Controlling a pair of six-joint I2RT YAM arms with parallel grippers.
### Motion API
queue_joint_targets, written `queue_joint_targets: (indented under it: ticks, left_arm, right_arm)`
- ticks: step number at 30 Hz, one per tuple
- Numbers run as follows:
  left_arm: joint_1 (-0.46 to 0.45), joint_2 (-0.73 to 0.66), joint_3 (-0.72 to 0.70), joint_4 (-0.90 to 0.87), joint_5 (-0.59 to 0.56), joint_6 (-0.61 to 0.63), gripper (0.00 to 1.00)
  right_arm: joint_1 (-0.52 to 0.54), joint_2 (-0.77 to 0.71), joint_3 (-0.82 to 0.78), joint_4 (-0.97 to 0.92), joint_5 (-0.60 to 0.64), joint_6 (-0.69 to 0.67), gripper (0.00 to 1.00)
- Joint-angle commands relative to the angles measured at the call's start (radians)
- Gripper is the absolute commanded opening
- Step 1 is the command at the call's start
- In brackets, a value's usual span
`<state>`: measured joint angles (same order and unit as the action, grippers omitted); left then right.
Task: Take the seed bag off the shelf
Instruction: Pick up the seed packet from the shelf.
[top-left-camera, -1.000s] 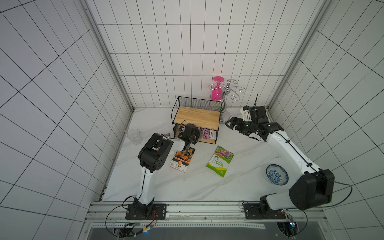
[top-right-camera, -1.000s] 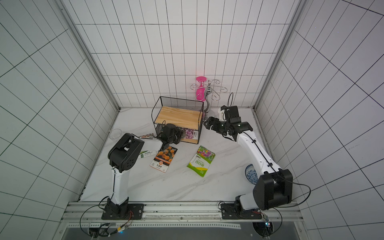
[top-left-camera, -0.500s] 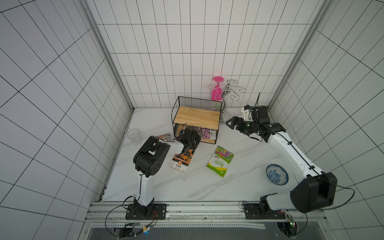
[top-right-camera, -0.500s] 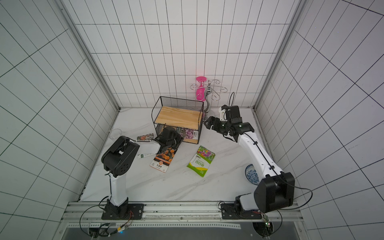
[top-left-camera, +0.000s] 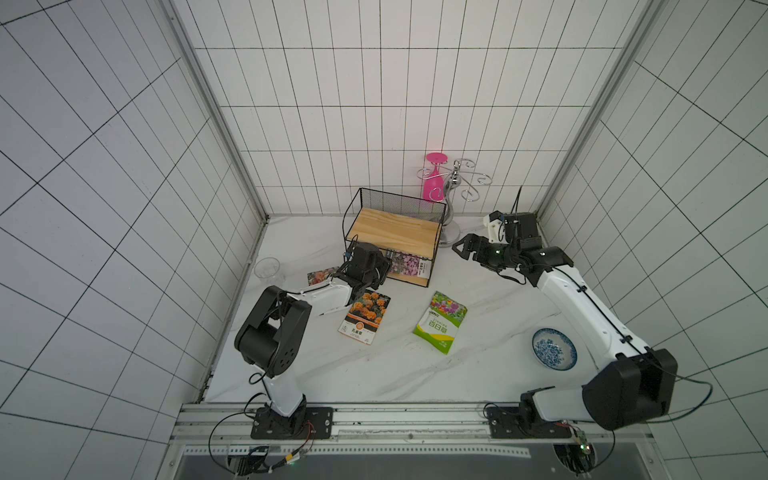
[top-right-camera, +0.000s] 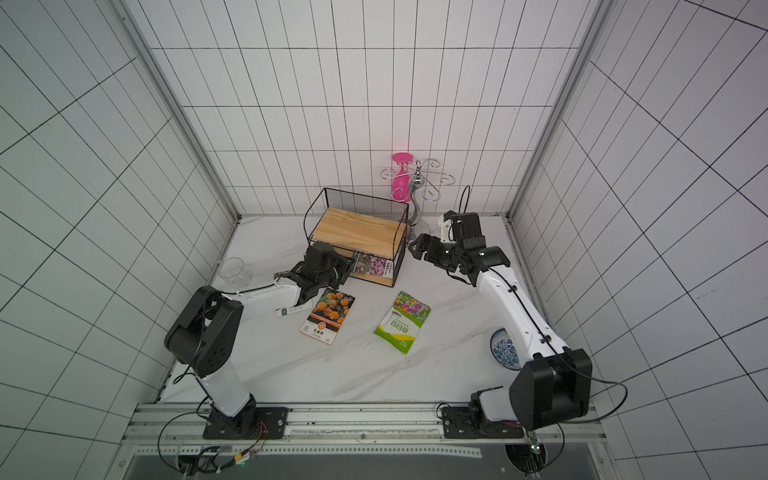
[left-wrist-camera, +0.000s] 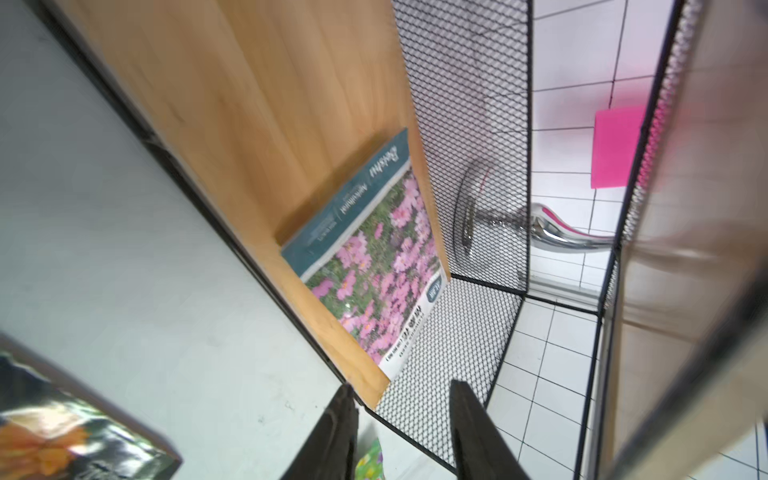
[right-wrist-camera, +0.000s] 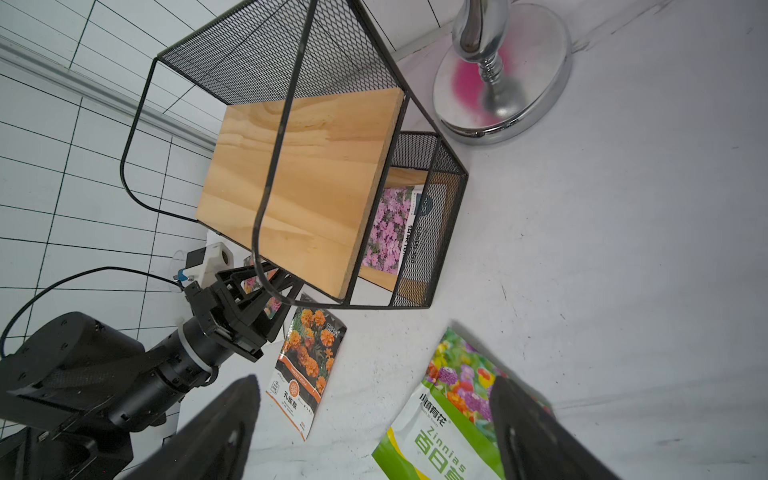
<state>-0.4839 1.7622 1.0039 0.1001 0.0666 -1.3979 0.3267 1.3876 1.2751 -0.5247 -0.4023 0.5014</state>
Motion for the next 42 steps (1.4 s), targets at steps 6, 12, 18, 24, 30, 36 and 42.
queue_joint_targets:
  ticks: [6,12,18,24,30,36,42]
  left_arm:
    - [0.010,0.067,-0.032,0.091,-0.007,0.020,0.30]
    - [0.020,0.131,-0.080,0.216,-0.034,-0.059,0.31]
    - [0.036,0.139,-0.067,0.210,-0.046,-0.035,0.35]
    - [0.049,0.156,-0.057,0.224,-0.034,-0.010,0.38]
    - [0.056,0.188,-0.055,0.282,-0.010,-0.020,0.38]
    - [0.059,0.187,-0.041,0.294,-0.008,-0.010,0.39]
    - [0.061,0.205,-0.011,0.302,0.015,0.001,0.36]
  right_arm:
    - [-0.001,-0.012,-0.035,0.003,0.001,-0.001,0.91]
    - [0.000,-0.012,-0.040,0.003,-0.002,-0.006,0.91]
    - [0.000,-0.012,-0.043,0.000,-0.007,-0.008,0.91]
    - [0.000,-0.010,-0.043,0.000,-0.007,-0.008,0.91]
    - [0.004,-0.016,-0.051,-0.003,-0.003,-0.004,0.91]
    - [0.009,-0.021,-0.057,-0.005,0.002,-0.001,0.91]
    - [0.014,-0.021,-0.057,-0.004,0.005,-0.003,0.91]
